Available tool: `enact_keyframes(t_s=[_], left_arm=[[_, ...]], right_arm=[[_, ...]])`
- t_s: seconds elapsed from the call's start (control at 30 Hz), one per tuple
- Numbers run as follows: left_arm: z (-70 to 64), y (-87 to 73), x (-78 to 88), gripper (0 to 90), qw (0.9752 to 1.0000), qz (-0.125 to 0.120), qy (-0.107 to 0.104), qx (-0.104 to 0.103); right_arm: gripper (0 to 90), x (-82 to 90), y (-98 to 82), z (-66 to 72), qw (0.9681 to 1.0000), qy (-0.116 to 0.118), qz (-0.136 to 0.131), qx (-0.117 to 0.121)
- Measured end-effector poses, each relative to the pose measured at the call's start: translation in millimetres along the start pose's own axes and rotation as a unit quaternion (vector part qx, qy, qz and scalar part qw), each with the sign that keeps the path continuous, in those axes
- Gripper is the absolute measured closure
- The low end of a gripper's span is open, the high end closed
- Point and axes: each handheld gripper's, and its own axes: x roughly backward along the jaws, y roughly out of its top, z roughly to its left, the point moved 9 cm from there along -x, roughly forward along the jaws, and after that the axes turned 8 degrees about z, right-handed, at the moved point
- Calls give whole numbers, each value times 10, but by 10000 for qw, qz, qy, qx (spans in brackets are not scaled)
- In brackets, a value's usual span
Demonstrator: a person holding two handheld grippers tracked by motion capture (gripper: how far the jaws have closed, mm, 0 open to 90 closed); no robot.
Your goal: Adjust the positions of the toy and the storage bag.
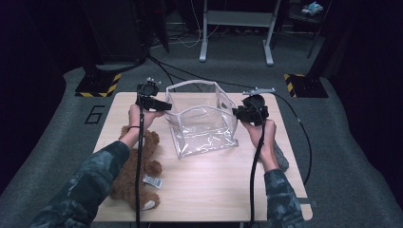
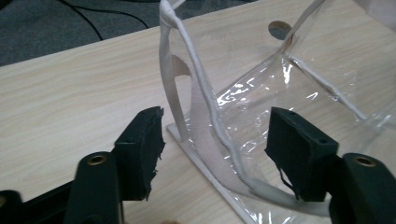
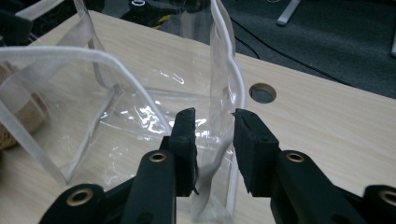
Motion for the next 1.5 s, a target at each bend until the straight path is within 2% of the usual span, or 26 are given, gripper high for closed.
enact_keyframes(t_s=[0.03, 0.07, 0.1, 0.2, 0.23, 0.3, 0.33, 0.37, 0.4, 0.43, 0.57, 0.63, 0.73, 0.83, 1.07, 1.1, 1.17, 1.2, 1.23, 1.27, 1.3, 1.37, 1.4, 1.43, 1.47, 1.5], left_arm=[[-5, -7, 17, 340, 10000, 41, -49, 34], [-20, -17, 24, 341, 9999, 82, -128, 79], [-20, -17, 24, 344, 9999, 82, -128, 79], [-36, -79, -25, 363, 9992, 361, -125, 67], [-52, -98, -37, 428, 9989, 402, -210, 123], [-88, -116, -58, 530, 9985, 482, -262, 13], [-94, -119, -63, 592, 9985, 506, -190, -41], [-76, -115, -66, 642, 9984, 520, -68, -220], [-76, -115, -66, 687, 9984, 520, -68, -220], [-67, -115, -66, 687, 9981, 550, 20, -261], [0, -97, -66, 788, 9961, 642, 282, -536], [21, -91, -69, 805, 9957, 637, 345, -576], [84, -64, -72, 819, 9947, 623, 481, -658], [158, -27, -95, 821, 9945, 555, 612, -646], [168, 8, -108, 803, 9952, 458, 646, -576], [166, -4, -100, 745, 9952, 494, 649, -537], [163, -23, -87, 536, 9956, 550, 602, -473], [163, -36, -80, 536, 9957, 577, 550, -474], [161, -44, -77, 499, 9960, 590, 511, -438], [157, -49, -83, 499, 9965, 582, 479, -354], [159, -53, -95, 494, 9969, 589, 411, -328], [141, -71, -126, 528, 9975, 626, 243, -235], [136, -75, -138, 637, 9974, 645, 244, -215], [127, -81, -153, 637, 9972, 659, 250, -263], [122, -85, -159, 726, 9965, 688, 329, -341], [122, -78, -158, 739, 9965, 660, 358, -366]], right_arm=[[628, -46, 81, -37, 9998, -126, -72, 101], [617, -92, 113, -51, 9998, -156, -62, 109], [598, -147, 132, -45, 10000, -23, 33, 66], [603, -269, 170, -58, 9999, -21, 147, 9], [619, -309, 175, -54, 9998, 22, 195, -1], [797, -412, 174, -42, 9995, 26, 307, 11], [847, -430, 163, -44, 9994, -17, 358, -20], [873, -435, 156, -54, 9993, -71, 372, -38], [873, -435, 156, -54, 9993, -71, 372, -38], [877, -429, 148, -48, 9992, -2, 386, -86], [880, -361, 84, -52, 9986, 6, 497, -196], [880, -325, 47, -42, 9983, 8, 533, -238], [880, -278, -26, -5, 9981, 53, 548, -271], [880, -238, -97, 40, 9982, 122, 515, -282], [878, -169, -179, 151, 9981, 99, 567, -220], [871, -158, -185, 170, 9980, 83, 588, -196], [719, -146, -146, 158, 9986, 82, 517, -98], [719, -146, -146, 158, 9986, 82, 517, -98], [647, -151, -85, 141, 9990, 123, 410, -123], [647, -151, -85, 141, 9990, 123, 410, -123], [612, -199, -32, 148, 9989, 249, 387, -117], [610, -238, -21, 141, 9988, 204, 427, -113], [680, -336, -23, 123, 9981, 107, 598, -60], [680, -336, -23, 123, 9981, 107, 598, -60], [836, -416, -48, 120, 9972, 89, 733, -133], [862, -428, -48, 115, 9973, 79, 718, -141]])
